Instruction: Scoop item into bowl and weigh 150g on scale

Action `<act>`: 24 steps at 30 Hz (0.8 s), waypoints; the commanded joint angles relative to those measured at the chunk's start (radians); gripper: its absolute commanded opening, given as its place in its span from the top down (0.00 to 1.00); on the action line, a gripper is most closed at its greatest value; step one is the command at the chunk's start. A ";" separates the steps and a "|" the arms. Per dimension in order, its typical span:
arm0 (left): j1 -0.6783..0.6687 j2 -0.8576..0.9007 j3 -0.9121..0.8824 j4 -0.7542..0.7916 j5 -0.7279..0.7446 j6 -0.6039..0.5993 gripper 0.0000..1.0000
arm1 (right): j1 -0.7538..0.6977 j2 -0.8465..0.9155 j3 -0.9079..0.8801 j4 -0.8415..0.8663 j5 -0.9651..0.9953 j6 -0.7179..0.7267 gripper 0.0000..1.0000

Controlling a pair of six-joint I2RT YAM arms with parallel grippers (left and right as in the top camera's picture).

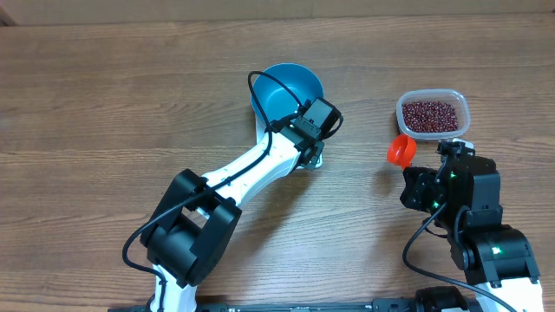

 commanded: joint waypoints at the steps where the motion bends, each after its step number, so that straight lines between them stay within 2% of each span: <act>1: -0.005 0.017 0.013 0.005 -0.022 0.016 0.96 | -0.006 -0.010 0.035 0.001 0.010 -0.008 0.96; 24: -0.005 0.085 0.008 0.017 -0.024 0.016 0.96 | -0.006 -0.010 0.035 -0.002 0.010 -0.008 0.96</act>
